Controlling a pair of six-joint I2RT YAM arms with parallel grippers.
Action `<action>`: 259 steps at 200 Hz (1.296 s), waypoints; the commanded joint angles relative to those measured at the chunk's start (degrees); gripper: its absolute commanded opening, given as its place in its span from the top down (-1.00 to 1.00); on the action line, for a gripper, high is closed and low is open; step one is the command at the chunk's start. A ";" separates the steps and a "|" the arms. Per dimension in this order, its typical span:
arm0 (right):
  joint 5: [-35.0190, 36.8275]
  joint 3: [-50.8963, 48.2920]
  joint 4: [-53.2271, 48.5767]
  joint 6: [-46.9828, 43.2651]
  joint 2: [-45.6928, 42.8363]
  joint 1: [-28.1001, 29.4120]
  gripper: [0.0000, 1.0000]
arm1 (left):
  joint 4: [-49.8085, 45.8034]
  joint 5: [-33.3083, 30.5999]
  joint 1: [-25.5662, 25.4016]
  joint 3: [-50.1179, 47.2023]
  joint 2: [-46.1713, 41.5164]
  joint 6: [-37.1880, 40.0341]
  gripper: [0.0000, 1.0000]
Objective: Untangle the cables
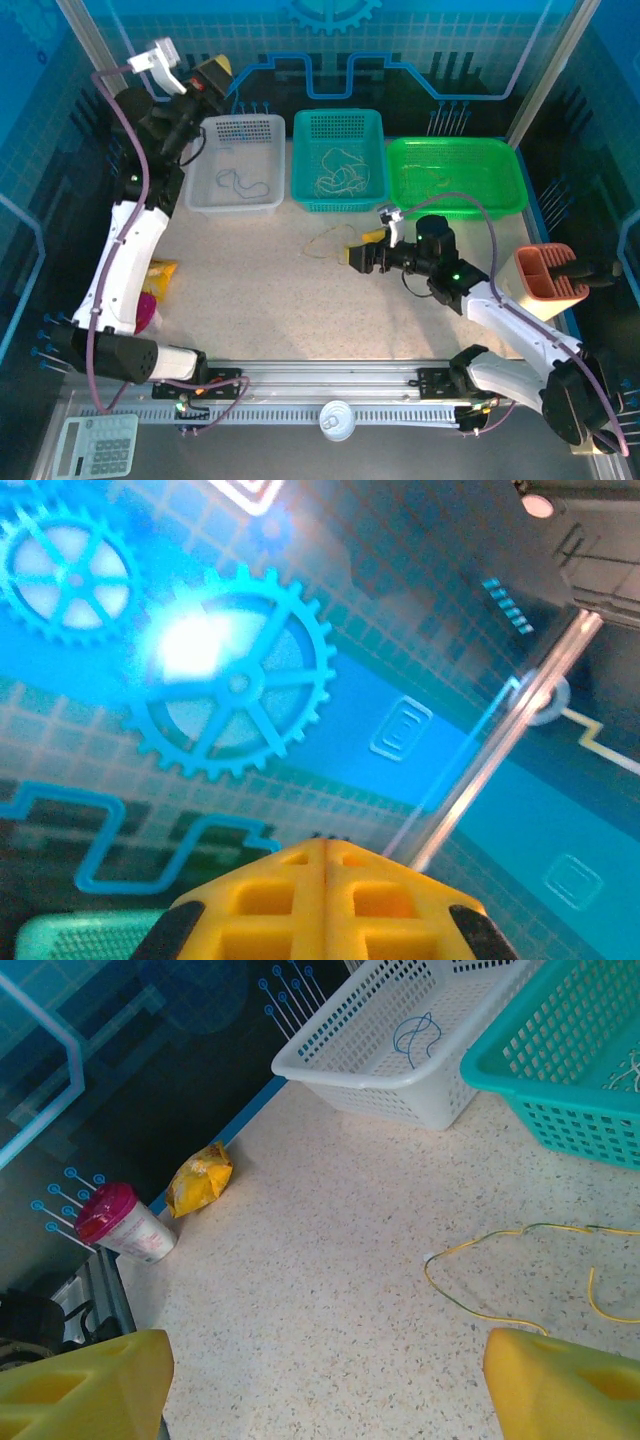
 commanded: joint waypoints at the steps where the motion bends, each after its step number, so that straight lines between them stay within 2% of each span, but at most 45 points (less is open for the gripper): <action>1: 0.97 0.43 -2.94 -0.73 -2.04 0.41 -0.64 | -0.76 -4.94 2.05 3.45 3.79 6.08 1.00; 31: 3.16 -0.11 -5.46 0.00 -4.70 0.29 -0.63 | -0.13 -7.97 4.20 4.23 9.68 11.22 1.00; 94: 9.47 0.62 -15.26 -1.17 -9.00 -0.80 -0.64 | 0.86 -6.96 7.40 -0.92 18.53 11.32 1.00; 165: 11.31 -0.33 -15.41 0.32 -8.50 -1.11 -0.64 | -0.37 -3.14 8.99 -6.93 21.99 8.66 1.00; 173: 11.68 -0.04 -15.72 0.53 -7.96 -1.14 -0.64 | -0.37 -2.75 8.99 -7.93 22.04 8.35 0.66; 179: 12.05 0.14 -15.97 0.72 -7.60 -1.11 -0.64 | -0.41 -2.66 8.99 -8.48 21.92 8.08 0.21; 189: 13.02 0.52 -16.76 1.10 -6.94 -1.10 -0.64 | -0.82 -2.98 8.99 -8.90 21.51 8.06 -0.31; 208: 14.96 0.95 -18.22 1.91 -5.85 -1.11 -0.63 | -2.45 -3.43 8.99 -8.31 20.29 8.71 -0.96; 235: 17.96 1.22 -19.68 3.99 -4.44 -1.12 -0.63 | -6.99 -3.34 8.99 -4.57 18.62 9.25 -0.98; 259: 20.08 0.96 -20.42 7.48 -2.57 -1.10 -0.63 | -8.00 -0.70 8.85 -4.05 16.19 5.97 -0.99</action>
